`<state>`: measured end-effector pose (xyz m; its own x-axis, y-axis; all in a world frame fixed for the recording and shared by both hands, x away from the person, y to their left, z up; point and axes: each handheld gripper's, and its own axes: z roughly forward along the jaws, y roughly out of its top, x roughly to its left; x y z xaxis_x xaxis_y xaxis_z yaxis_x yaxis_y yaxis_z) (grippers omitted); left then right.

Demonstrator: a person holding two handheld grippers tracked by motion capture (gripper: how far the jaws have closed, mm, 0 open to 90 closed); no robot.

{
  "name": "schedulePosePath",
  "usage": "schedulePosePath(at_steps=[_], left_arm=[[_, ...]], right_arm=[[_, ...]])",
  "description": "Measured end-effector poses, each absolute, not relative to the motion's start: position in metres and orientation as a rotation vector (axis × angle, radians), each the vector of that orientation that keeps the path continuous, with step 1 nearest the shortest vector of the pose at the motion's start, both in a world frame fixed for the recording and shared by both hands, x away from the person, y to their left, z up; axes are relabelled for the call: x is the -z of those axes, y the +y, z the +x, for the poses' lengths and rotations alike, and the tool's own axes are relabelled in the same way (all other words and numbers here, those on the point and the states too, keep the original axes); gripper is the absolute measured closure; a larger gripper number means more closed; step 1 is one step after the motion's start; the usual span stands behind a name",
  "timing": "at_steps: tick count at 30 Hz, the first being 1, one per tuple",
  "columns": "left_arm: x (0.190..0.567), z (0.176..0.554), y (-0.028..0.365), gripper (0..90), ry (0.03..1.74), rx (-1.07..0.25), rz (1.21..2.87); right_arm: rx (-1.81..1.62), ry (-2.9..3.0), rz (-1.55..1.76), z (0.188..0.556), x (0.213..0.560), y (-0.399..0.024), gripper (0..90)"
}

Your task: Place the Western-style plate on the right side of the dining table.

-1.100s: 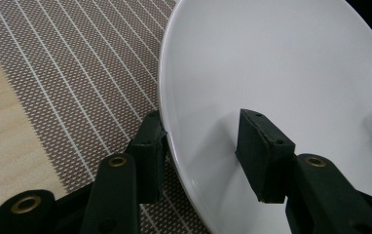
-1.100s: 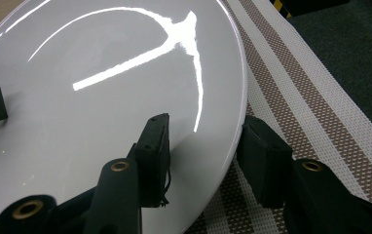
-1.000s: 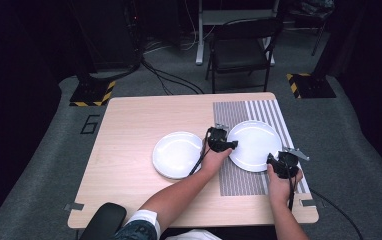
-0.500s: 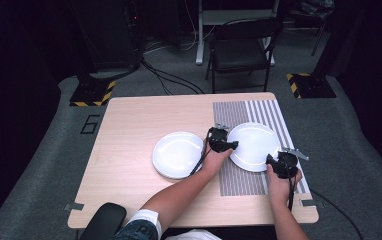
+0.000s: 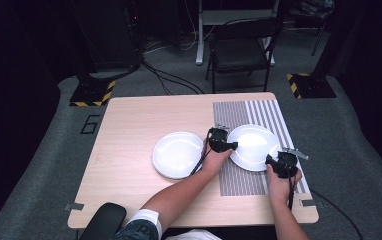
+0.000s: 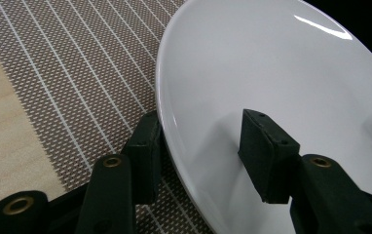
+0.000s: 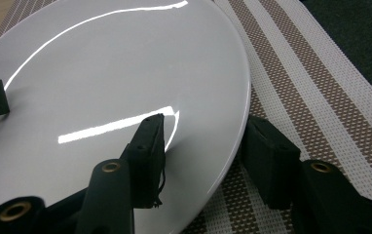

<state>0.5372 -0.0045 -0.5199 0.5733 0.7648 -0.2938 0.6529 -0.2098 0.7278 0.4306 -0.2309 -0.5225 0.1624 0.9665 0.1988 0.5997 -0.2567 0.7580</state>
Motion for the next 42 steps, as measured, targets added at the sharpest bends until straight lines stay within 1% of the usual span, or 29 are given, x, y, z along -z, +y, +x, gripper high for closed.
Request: schedulePosePath(at_steps=[5,11,24,32,35,39,42], left_arm=[[0.5202,0.5365,-0.0062,51.5,1.142,-0.176,1.926],[0.5196,0.5354,-0.0072,50.3,1.125,-0.208,1.956],[0.5187,0.5347,-0.0084,50.6,1.090,-0.256,2.010],[0.5189,0.5343,-0.0088,49.8,1.086,-0.252,2.010],[0.5184,0.5338,-0.0086,48.5,1.078,-0.257,2.025],[0.5171,0.5327,-0.0095,48.7,1.054,-0.301,2.047],[0.5175,0.5322,-0.0103,47.8,1.058,-0.304,2.043]], right_arm=[[-0.925,1.499,1.915,0.4309,0.5225,-0.2309,49.1],[-0.923,1.508,1.905,0.4307,0.5225,-0.2307,48.5],[-0.915,1.504,1.913,0.4298,0.5220,-0.2309,47.9],[-0.903,1.510,1.905,0.4298,0.5221,-0.2309,46.3],[-0.862,1.525,1.861,0.4284,0.5206,-0.2295,47.5],[-0.858,1.527,1.866,0.4292,0.5217,-0.2290,46.4],[-0.872,1.523,1.879,0.4294,0.5221,-0.2305,46.6]])
